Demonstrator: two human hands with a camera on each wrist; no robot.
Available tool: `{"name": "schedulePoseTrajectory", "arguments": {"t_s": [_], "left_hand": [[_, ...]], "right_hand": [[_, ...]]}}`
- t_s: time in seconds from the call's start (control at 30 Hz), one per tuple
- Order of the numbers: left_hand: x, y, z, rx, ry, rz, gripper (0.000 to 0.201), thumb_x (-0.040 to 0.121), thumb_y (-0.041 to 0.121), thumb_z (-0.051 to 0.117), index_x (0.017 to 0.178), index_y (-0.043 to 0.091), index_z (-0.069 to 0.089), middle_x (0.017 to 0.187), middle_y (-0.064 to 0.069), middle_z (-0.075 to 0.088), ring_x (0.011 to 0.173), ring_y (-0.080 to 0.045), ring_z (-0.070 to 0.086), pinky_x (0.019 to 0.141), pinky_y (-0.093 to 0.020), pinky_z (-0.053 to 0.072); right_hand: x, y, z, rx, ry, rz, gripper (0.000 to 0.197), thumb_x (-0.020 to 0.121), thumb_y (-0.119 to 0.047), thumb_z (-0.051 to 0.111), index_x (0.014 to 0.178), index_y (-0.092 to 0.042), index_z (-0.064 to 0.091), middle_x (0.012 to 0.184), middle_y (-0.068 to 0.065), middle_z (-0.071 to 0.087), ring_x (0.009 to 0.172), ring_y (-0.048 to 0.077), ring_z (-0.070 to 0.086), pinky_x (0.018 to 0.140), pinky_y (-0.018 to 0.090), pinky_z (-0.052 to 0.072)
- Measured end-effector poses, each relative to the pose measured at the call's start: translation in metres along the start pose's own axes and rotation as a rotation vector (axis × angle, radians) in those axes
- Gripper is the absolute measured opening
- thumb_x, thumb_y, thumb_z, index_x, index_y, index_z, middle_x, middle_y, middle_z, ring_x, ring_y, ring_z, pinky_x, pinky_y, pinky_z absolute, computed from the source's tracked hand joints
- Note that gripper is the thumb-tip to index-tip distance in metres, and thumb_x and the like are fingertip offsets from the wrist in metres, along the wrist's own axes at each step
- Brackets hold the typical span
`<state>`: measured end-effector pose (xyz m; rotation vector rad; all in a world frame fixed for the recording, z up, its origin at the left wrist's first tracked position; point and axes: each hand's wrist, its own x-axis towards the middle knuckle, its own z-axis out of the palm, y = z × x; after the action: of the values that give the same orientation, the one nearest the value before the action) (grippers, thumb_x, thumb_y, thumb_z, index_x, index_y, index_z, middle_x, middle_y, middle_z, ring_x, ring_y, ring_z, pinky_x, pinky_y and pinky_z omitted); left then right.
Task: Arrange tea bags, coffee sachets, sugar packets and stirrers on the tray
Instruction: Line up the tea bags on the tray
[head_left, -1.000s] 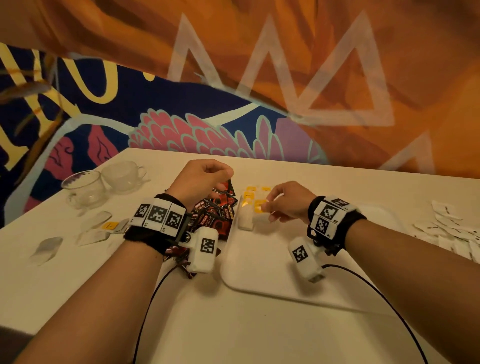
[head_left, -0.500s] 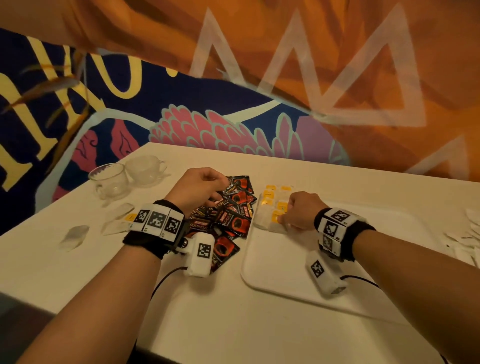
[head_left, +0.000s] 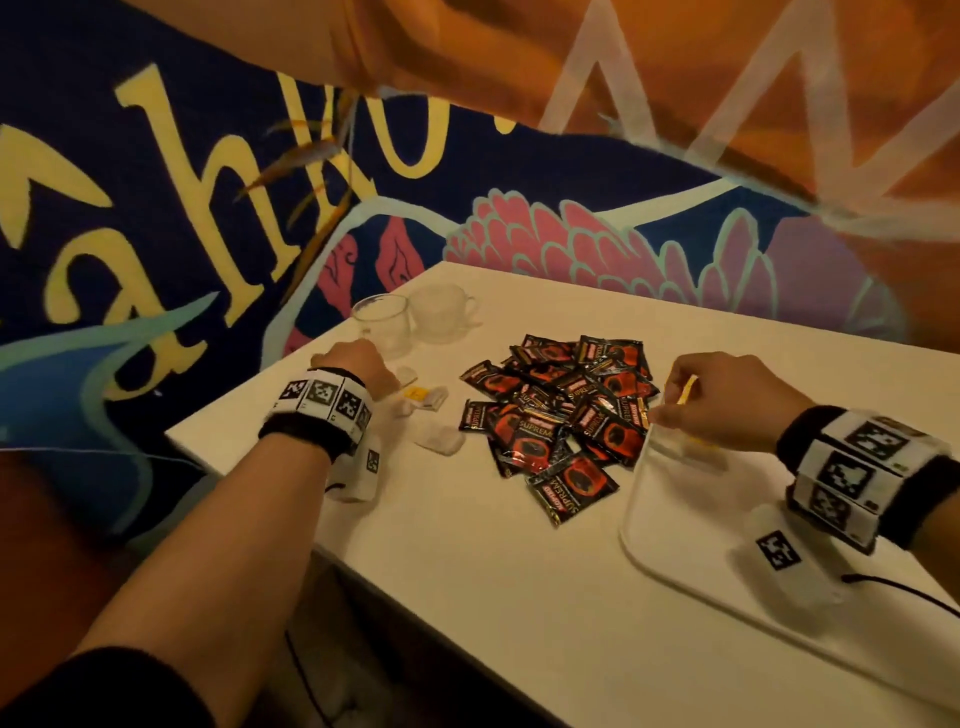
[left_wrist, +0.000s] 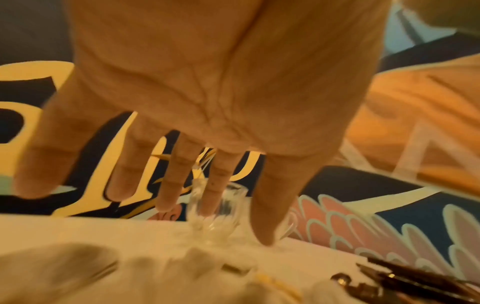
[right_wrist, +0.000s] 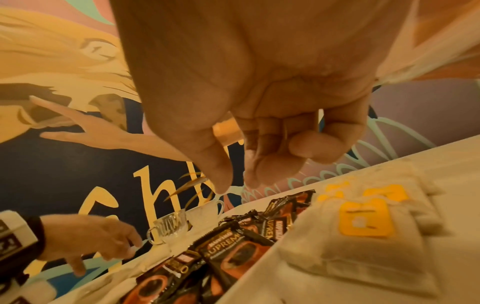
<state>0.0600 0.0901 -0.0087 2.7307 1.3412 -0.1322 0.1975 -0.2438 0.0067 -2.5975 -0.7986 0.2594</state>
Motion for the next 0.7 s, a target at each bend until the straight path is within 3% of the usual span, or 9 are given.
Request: {"name": "schedulePoseTrajectory", "arguments": {"t_s": [0.13, 0.37, 0.47, 0.53, 0.6, 0.7], "left_hand": [[-0.004, -0.005, 0.006, 0.004, -0.192, 0.052, 0.094, 0.075, 0.065, 0.063, 0.149, 0.021, 0.027, 0.154, -0.006, 0.031, 0.138, -0.028, 0.033, 0.111, -0.041, 0.030], [-0.014, 0.019, -0.003, 0.180, -0.293, 0.284, 0.081, 0.083, 0.069, 0.049, 0.151, 0.037, 0.016, 0.158, 0.002, 0.022, 0.144, -0.024, 0.022, 0.115, -0.039, 0.018], [-0.018, 0.024, -0.005, 0.198, -0.352, 0.319, 0.086, 0.076, 0.074, 0.054, 0.148, 0.043, 0.019, 0.156, 0.005, 0.027, 0.141, -0.024, 0.029, 0.111, -0.042, 0.025], [-0.021, 0.026, -0.001, 0.225, -0.336, 0.353, 0.089, 0.072, 0.068, 0.065, 0.146, 0.037, 0.027, 0.148, 0.003, 0.039, 0.132, -0.025, 0.041, 0.107, -0.043, 0.036], [-0.024, 0.028, 0.005, 0.273, -0.267, 0.386, 0.078, 0.074, 0.058, 0.070, 0.138, 0.027, 0.039, 0.135, -0.001, 0.050, 0.119, -0.024, 0.050, 0.097, -0.037, 0.043], [-0.027, 0.028, 0.006, 0.274, -0.157, 0.390, 0.051, 0.082, 0.045, 0.068, 0.122, 0.016, 0.055, 0.121, -0.005, 0.058, 0.108, -0.024, 0.055, 0.081, -0.029, 0.042]], "right_hand": [[0.000, -0.010, 0.001, 0.010, -0.042, -0.025, 0.023, 0.081, -0.043, 0.072, 0.083, -0.022, 0.061, 0.082, -0.001, 0.063, 0.073, 0.014, 0.057, 0.064, 0.027, 0.043], [-0.002, -0.013, -0.001, -0.016, -0.066, -0.040, 0.022, 0.081, -0.042, 0.071, 0.080, -0.021, 0.063, 0.078, -0.003, 0.066, 0.073, 0.013, 0.060, 0.074, 0.031, 0.049], [-0.005, -0.012, -0.003, -0.003, -0.078, -0.040, 0.023, 0.082, -0.039, 0.071, 0.081, -0.018, 0.064, 0.076, -0.002, 0.067, 0.071, 0.014, 0.063, 0.070, 0.030, 0.049], [-0.006, -0.012, -0.003, -0.004, -0.085, -0.041, 0.024, 0.082, -0.040, 0.071, 0.082, -0.017, 0.064, 0.078, -0.001, 0.067, 0.071, 0.015, 0.064, 0.069, 0.029, 0.049], [-0.006, -0.013, -0.002, -0.007, -0.087, -0.046, 0.023, 0.082, -0.040, 0.071, 0.082, -0.018, 0.064, 0.079, -0.001, 0.068, 0.071, 0.015, 0.064, 0.069, 0.029, 0.048], [-0.007, -0.013, -0.001, -0.008, -0.093, -0.050, 0.023, 0.082, -0.040, 0.071, 0.080, -0.019, 0.063, 0.078, -0.002, 0.067, 0.073, 0.015, 0.063, 0.073, 0.030, 0.049]]}}
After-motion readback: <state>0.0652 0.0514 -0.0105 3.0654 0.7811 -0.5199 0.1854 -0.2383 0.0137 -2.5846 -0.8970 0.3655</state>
